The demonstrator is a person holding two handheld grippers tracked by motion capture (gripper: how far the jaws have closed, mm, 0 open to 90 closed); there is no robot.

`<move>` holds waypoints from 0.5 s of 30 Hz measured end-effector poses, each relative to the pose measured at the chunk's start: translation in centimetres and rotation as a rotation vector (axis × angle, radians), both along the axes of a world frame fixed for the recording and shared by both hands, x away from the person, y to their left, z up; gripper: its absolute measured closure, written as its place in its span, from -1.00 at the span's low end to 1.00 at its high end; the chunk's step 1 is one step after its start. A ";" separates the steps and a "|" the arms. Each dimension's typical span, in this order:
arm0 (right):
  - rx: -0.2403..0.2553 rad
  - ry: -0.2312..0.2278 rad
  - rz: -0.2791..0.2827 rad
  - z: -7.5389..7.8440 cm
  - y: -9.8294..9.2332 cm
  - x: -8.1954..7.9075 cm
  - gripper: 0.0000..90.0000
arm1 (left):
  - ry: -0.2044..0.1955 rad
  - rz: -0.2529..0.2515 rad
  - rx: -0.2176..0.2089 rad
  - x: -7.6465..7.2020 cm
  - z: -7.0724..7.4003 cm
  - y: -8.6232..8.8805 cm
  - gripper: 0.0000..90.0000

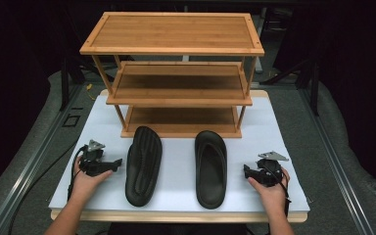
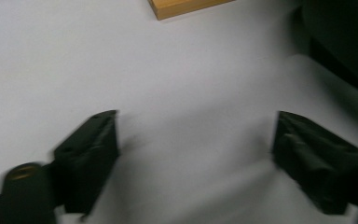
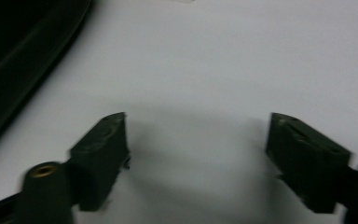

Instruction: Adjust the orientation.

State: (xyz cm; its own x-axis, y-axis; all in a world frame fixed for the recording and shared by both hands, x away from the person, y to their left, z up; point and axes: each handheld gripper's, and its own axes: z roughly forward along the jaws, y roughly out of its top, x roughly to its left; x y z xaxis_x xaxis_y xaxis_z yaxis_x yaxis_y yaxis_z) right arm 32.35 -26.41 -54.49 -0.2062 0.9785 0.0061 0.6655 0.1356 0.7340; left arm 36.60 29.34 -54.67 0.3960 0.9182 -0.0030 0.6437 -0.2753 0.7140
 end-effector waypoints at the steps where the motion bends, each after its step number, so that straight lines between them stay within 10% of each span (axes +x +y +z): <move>1: 0.000 0.000 0.000 0.0 0.0 0.0 -0.42 | 0.000 -0.006 -0.010 -0.1 0.2 0.0 -0.60; 9: 0.022 -0.056 0.037 0.9 0.1 -1.3 -0.29 | -0.012 -0.049 -0.162 -1.7 1.4 -0.2 -0.45; 15: 0.012 -0.088 0.052 1.6 0.9 -2.0 -0.22 | -0.048 -0.074 -0.201 -2.5 2.2 -0.1 -0.31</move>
